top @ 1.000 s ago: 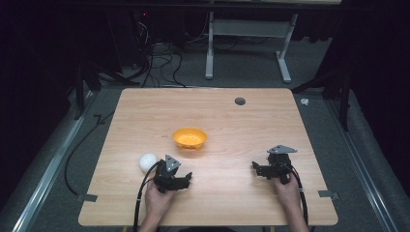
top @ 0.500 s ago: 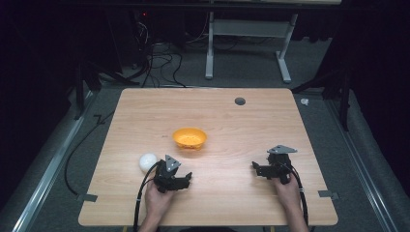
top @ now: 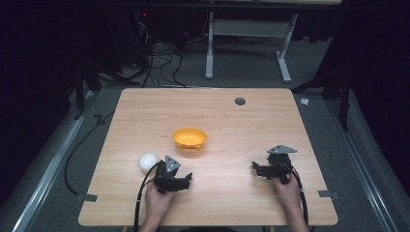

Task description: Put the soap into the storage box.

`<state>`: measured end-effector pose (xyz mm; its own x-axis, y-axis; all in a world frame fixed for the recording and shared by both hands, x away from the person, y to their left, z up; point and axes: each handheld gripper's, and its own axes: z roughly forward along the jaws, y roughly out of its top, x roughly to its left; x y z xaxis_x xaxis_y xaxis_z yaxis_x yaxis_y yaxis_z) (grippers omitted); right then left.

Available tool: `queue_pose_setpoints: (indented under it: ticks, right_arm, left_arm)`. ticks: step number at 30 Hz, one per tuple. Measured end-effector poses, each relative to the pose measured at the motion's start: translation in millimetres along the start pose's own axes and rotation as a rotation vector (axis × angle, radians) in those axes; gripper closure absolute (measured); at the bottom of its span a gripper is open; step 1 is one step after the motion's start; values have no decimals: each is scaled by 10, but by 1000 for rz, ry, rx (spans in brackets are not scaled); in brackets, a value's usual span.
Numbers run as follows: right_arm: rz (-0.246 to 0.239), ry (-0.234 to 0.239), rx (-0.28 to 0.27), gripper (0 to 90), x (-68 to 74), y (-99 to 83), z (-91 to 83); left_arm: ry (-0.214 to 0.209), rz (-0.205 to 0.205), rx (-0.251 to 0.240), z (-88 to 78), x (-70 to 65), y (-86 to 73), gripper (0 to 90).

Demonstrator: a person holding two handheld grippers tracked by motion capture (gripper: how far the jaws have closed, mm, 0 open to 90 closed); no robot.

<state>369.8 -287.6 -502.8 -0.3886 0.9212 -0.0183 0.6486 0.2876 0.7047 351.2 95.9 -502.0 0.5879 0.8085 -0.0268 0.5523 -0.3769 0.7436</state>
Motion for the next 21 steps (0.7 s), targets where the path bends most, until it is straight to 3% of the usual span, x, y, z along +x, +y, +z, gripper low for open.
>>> queue_pose_setpoints:
  ticks: [11, 21]
  right_arm:
    - [0, 0, 0, 160, 0, 0, 0]
    - [0, 0, 0, 160, 0, 0, 0]
  left_arm:
    - [-24, -5, -25, -171, -49, 2, 224]
    - [-12, -16, -45, -349, -21, -51, 224]
